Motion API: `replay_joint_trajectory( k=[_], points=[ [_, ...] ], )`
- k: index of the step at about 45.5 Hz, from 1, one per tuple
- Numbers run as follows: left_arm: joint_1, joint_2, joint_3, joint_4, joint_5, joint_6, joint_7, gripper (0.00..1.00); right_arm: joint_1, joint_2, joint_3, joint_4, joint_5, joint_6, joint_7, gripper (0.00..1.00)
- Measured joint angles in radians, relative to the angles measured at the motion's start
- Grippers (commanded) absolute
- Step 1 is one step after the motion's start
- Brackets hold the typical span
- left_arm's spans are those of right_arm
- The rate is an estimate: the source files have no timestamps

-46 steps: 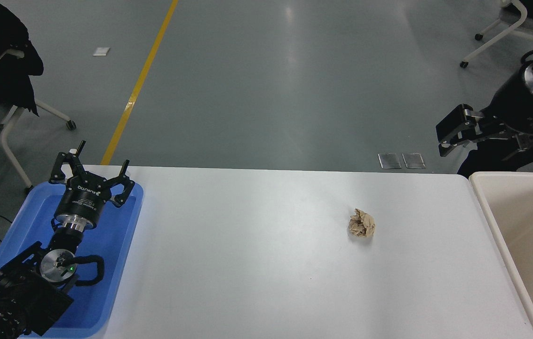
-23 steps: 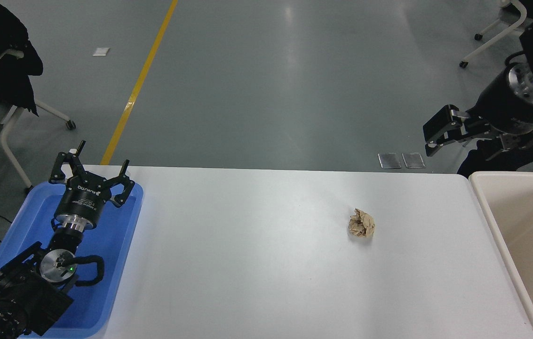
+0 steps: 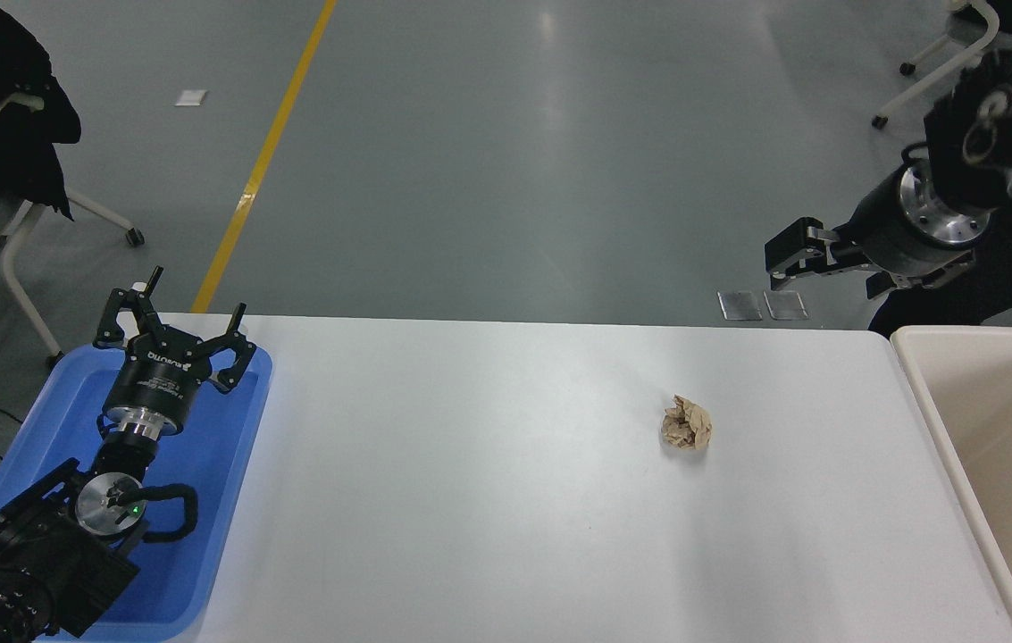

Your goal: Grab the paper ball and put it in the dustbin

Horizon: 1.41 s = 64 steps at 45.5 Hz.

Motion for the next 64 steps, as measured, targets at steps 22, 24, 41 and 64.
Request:
replay_joint_trajectory(
  k=[22,24,41,64],
  points=[
    [0.0,0.0,0.0,0.0,0.0,0.0,0.0,1.0,-0.412,0.165,0.131,-0.276,-0.002,-0.261,0.004,1.0],
    [0.0,0.0,0.0,0.0,0.0,0.0,0.0,1.0,-0.438,0.172,0.137,-0.289,-0.002,-0.276,0.005,1.0],
    [0.0,0.0,0.0,0.0,0.0,0.0,0.0,1.0,-0.598,0.216,0.169,-0.373,-0.002,-0.369,0.011,1.0],
    [0.0,0.0,0.0,0.0,0.001,0.0,0.0,1.0,-0.713,0.242,0.24,-0.431,-0.003,-0.392,0.013,1.0]
  ],
)
